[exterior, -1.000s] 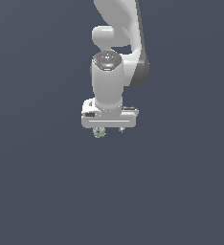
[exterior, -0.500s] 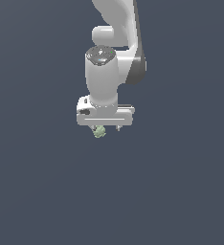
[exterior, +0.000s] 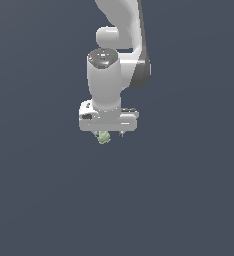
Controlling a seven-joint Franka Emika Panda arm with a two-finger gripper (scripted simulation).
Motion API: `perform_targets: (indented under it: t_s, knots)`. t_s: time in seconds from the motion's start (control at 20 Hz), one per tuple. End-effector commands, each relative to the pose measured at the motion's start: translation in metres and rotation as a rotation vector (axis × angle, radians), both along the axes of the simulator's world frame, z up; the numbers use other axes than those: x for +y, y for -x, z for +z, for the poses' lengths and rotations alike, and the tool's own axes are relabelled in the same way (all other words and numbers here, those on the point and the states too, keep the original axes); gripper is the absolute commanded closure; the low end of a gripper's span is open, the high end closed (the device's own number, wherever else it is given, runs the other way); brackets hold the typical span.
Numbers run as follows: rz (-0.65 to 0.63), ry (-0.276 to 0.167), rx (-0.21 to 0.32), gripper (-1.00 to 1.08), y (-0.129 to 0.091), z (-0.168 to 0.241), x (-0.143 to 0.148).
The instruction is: Pick up the object and move it to a goal position.
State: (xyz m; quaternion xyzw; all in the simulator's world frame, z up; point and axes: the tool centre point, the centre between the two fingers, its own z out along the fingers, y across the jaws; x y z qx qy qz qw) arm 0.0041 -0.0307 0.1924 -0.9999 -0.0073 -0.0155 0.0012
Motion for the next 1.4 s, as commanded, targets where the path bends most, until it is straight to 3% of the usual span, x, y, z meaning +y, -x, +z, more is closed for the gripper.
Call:
perform_targets:
  t_s: [0.0, 1.35]
  knots:
    - [0.017, 0.001, 0.002, -0.92, 0.003, -0.005, -0.003]
    - [0.415, 0.009, 0.029, -0.92, 0.096, -0.100, -0.041]
